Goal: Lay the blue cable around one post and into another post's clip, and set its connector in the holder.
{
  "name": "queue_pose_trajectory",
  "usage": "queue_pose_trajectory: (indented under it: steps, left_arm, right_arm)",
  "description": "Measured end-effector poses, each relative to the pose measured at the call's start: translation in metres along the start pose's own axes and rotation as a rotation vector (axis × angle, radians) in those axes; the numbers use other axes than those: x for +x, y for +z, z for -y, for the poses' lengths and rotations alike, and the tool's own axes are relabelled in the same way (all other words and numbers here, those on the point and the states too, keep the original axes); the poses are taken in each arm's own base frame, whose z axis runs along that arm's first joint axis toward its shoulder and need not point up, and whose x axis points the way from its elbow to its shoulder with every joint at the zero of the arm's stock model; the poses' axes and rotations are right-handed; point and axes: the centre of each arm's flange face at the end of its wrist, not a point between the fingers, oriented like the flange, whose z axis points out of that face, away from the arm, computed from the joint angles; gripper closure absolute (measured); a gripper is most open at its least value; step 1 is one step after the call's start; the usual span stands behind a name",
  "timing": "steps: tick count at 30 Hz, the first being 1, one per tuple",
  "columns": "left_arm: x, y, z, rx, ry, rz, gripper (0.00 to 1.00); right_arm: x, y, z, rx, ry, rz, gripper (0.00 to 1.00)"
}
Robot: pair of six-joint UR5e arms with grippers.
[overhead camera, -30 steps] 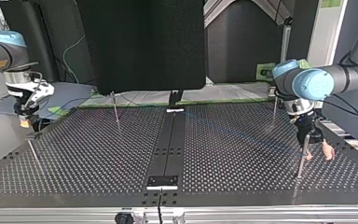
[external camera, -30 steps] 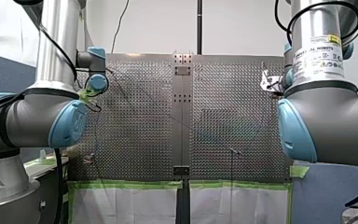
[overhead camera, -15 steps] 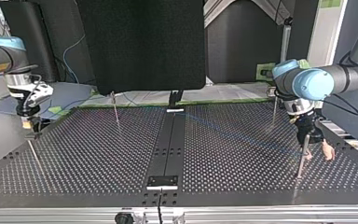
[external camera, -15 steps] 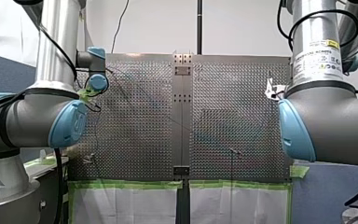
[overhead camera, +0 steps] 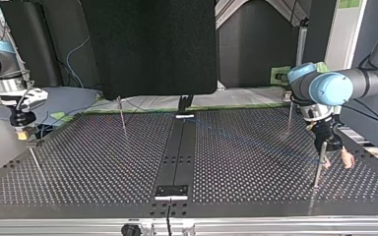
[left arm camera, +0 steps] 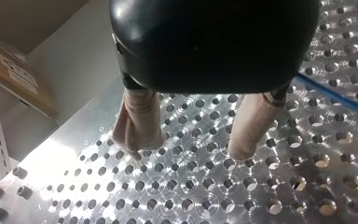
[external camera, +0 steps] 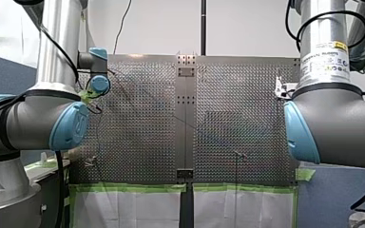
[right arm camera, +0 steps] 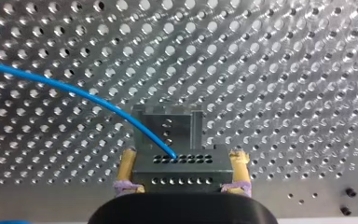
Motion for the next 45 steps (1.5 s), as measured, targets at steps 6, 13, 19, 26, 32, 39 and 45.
queue_pose_trajectory:
  steps: [6, 13, 19, 26, 32, 39, 45]
  left_arm:
    - [-0.001, 0.000, -0.001, -0.003, 0.006, 0.001, 0.00]
    - [-0.001, 0.000, -0.001, -0.003, 0.013, 0.000, 0.00]
    - [0.000, 0.000, -0.001, -0.003, 0.013, -0.002, 0.00]
    - [0.001, -0.001, 0.000, -0.002, 0.018, -0.003, 0.00]
    - [0.001, -0.001, 0.000, -0.002, 0.019, -0.003, 0.00]
    - [0.001, -0.001, 0.000, -0.002, 0.023, -0.002, 0.00]
    - [0.000, 0.000, 0.000, -0.002, 0.025, 0.000, 0.00]
  right_arm:
    - [0.001, -0.001, 0.001, 0.048, 0.018, 0.014, 1.00]
    - [0.010, 0.003, 0.003, 0.101, 0.029, 0.025, 1.00]
    - [0.006, 0.008, -0.002, 0.090, 0.036, 0.052, 1.00]
    - [0.002, 0.013, -0.010, 0.055, 0.028, 0.060, 1.00]
    - [-0.008, 0.020, -0.016, 0.045, 0.014, 0.071, 1.00]
    - [-0.009, 0.023, -0.016, 0.048, 0.001, 0.059, 1.00]
    - [-0.006, 0.027, -0.013, 0.046, -0.002, 0.051, 1.00]
